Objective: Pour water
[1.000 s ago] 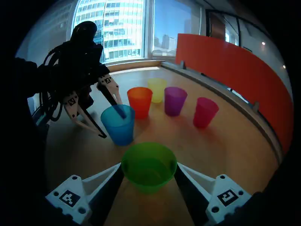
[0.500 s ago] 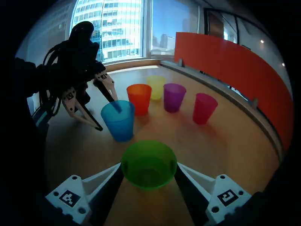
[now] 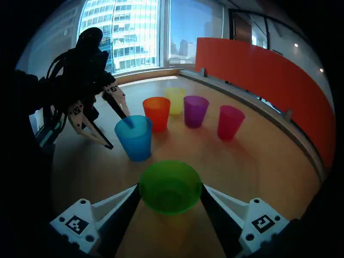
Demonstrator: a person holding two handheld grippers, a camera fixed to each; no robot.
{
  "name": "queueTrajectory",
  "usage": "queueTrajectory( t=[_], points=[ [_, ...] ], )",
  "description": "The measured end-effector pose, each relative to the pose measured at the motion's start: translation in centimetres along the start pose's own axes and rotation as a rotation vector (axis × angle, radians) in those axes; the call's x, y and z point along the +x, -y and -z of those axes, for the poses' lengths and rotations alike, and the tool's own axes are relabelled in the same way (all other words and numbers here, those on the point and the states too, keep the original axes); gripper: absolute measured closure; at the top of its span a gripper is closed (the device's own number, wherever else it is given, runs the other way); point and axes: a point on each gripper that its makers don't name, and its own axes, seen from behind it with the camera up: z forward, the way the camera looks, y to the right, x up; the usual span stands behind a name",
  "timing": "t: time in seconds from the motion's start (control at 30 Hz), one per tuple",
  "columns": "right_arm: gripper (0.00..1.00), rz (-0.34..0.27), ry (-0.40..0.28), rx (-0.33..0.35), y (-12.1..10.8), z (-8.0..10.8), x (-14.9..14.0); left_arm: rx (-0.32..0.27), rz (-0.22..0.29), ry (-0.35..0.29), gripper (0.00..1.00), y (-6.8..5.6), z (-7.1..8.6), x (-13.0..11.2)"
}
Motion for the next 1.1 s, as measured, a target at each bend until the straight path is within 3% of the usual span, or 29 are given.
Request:
queueTrajectory(
  t=[0.3, 0.9, 1.1],
  points=[
    [0.00, -0.006, 0.002, -0.032, -0.4, 1.7, -0.7, 0.038, 0.052, -0.028, 0.10, 0.6, 1.5, -0.2],
    [0.00, -0.074, -0.045, -0.149, -1.6, 6.7, -2.3, 0.188, 0.167, -0.114, 0.10, 3.2, 5.4, -0.9],
    [0.00, -0.106, -0.069, -0.194, -2.4, 8.0, -2.8, 0.264, 0.204, -0.142, 0.10, 4.6, 6.8, -1.3]
  ],
)
